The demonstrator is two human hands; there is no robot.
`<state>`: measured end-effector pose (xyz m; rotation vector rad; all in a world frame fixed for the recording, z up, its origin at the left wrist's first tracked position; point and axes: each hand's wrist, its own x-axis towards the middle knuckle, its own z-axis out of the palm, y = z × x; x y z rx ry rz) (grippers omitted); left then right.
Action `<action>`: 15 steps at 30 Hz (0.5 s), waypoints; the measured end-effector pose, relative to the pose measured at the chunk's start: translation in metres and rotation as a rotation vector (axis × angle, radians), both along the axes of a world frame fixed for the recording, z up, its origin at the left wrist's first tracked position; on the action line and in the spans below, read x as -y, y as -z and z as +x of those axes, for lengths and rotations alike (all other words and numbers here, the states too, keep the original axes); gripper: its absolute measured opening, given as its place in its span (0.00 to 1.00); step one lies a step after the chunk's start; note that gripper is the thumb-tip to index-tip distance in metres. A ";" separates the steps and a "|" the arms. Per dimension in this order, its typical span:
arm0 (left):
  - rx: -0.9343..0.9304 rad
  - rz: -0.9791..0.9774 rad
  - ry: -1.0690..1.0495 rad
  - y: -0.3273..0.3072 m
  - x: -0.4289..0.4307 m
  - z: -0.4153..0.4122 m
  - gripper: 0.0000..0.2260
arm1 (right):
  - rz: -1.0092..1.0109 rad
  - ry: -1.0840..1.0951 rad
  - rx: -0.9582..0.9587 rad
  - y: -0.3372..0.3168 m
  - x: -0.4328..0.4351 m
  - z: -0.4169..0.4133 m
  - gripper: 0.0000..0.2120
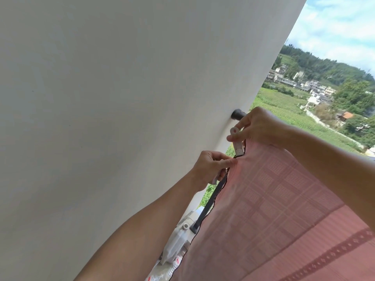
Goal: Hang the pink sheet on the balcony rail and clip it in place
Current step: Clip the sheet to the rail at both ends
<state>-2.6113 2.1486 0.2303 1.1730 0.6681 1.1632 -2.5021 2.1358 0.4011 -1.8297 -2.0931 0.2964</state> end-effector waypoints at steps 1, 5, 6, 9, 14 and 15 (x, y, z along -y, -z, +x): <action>0.006 0.002 0.005 -0.001 0.000 0.000 0.05 | 0.014 0.009 0.031 0.000 0.000 0.000 0.13; 0.034 0.006 0.016 -0.002 0.001 -0.001 0.04 | 0.030 0.011 0.058 -0.002 0.001 0.001 0.13; 0.038 0.007 0.013 -0.002 0.001 -0.001 0.04 | 0.024 0.008 0.048 -0.003 0.001 0.003 0.13; 0.040 0.010 0.001 -0.003 0.002 -0.002 0.04 | -0.021 0.003 0.012 -0.006 0.002 0.008 0.12; 0.046 0.019 -0.007 -0.007 0.003 -0.002 0.04 | 0.013 -0.054 0.104 -0.005 0.007 0.008 0.11; 0.052 0.018 -0.007 -0.008 0.002 -0.002 0.04 | 0.044 -0.059 0.137 -0.004 0.009 0.007 0.11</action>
